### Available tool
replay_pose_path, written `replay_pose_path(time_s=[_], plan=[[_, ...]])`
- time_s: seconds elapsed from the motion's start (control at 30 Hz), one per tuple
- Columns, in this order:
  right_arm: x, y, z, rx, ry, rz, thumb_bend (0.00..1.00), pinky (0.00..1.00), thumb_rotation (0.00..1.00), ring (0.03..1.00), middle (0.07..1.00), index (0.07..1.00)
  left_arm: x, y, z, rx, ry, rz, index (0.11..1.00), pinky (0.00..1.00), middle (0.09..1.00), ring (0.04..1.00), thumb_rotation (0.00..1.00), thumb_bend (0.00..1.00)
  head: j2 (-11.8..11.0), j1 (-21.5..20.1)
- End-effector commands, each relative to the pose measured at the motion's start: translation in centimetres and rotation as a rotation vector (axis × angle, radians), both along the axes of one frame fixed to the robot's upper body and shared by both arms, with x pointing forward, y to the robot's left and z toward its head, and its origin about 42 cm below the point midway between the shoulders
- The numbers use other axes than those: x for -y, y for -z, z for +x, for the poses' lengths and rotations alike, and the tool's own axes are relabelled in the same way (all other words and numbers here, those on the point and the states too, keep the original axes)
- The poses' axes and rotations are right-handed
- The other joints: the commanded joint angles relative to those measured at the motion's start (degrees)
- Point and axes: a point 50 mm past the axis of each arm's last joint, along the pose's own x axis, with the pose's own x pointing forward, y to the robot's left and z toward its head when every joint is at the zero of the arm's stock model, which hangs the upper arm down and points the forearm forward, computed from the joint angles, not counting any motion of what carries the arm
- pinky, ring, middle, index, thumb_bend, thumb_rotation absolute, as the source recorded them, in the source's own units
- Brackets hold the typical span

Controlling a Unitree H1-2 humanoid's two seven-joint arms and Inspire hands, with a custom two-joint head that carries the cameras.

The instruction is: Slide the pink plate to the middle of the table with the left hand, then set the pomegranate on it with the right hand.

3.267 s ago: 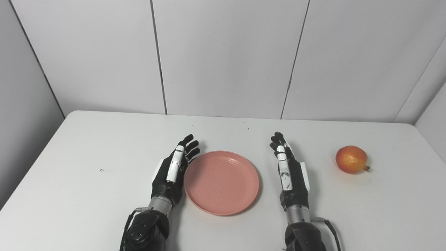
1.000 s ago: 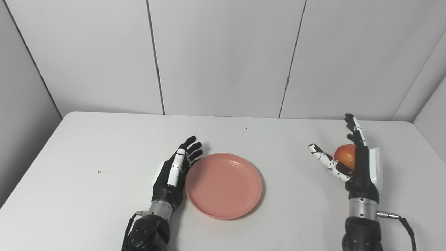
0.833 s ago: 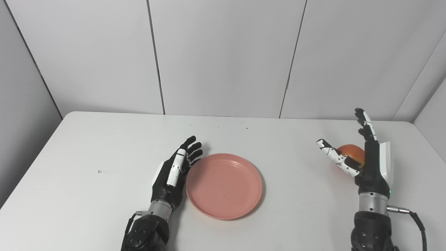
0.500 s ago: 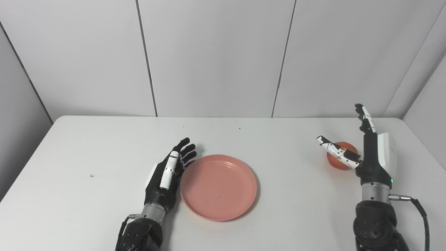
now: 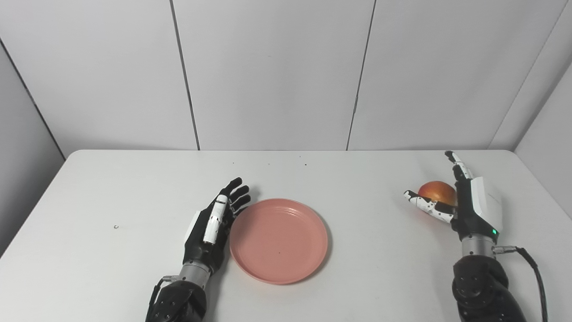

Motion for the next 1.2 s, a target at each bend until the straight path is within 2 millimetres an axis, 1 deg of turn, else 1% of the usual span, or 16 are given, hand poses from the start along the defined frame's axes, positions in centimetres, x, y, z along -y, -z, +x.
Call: replay_pose_path(time_s=[0.0,0.17,0.3,0.43,0.57,0.63,0.73,0.8,1.17], plan=[[0.8,-2.4,1.4,0.061,0.019,-0.026,0.78,0.72,0.43,0.840,0.877,0.872,0.0,-0.3,-0.1,0.013,0.007,-0.003,0.847,0.85,0.869,0.875,0.89,0.31,-0.04,0.08],[1.6,-1.4,2.3,0.004,0.029,-0.010,0.79,0.71,0.42,0.836,0.874,0.867,-0.1,-0.2,-0.1,0.008,0.011,0.003,0.847,0.85,0.874,0.882,0.91,0.32,-0.57,0.03],[2.0,-0.9,2.9,-0.028,0.031,-0.019,0.78,0.73,0.43,0.845,0.873,0.868,0.0,-0.2,-0.1,0.008,0.004,-0.008,0.848,0.85,0.872,0.878,0.88,0.31,-0.54,0.18],[2.2,-0.6,3.3,-0.040,0.037,-0.016,0.78,0.73,0.42,0.838,0.866,0.861,0.0,-0.2,-0.1,0.007,0.005,-0.004,0.855,0.85,0.877,0.880,0.89,0.31,-0.19,-0.02],[2.4,-0.2,3.7,-0.055,0.034,-0.016,0.80,0.72,0.40,0.831,0.865,0.860,0.0,-0.2,0.0,0.006,0.005,-0.009,0.852,0.85,0.875,0.876,0.86,0.30,-0.04,0.05],[2.4,0.0,3.8,-0.058,0.033,-0.016,0.81,0.69,0.37,0.807,0.853,0.847,0.0,-0.2,0.0,0.011,0.010,0.000,0.853,0.85,0.876,0.882,0.89,0.31,-0.08,0.06],[2.4,0.1,3.8,-0.059,0.025,-0.003,0.80,0.67,0.35,0.797,0.849,0.843,-0.1,-0.2,0.0,0.014,0.012,0.004,0.852,0.85,0.876,0.883,0.90,0.31,0.01,0.06],[2.3,0.3,3.8,-0.058,0.017,0.013,0.78,0.65,0.31,0.787,0.849,0.838,0.0,-0.2,0.0,0.013,0.011,0.005,0.848,0.85,0.874,0.883,0.91,0.31,0.04,0.08],[2.4,1.0,3.6,-0.045,0.005,0.053,0.72,0.62,0.09,0.743,0.805,0.782,0.1,-0.3,-0.1,0.007,0.006,-0.007,0.846,0.85,0.871,0.879,0.89,0.31,0.19,0.12]])
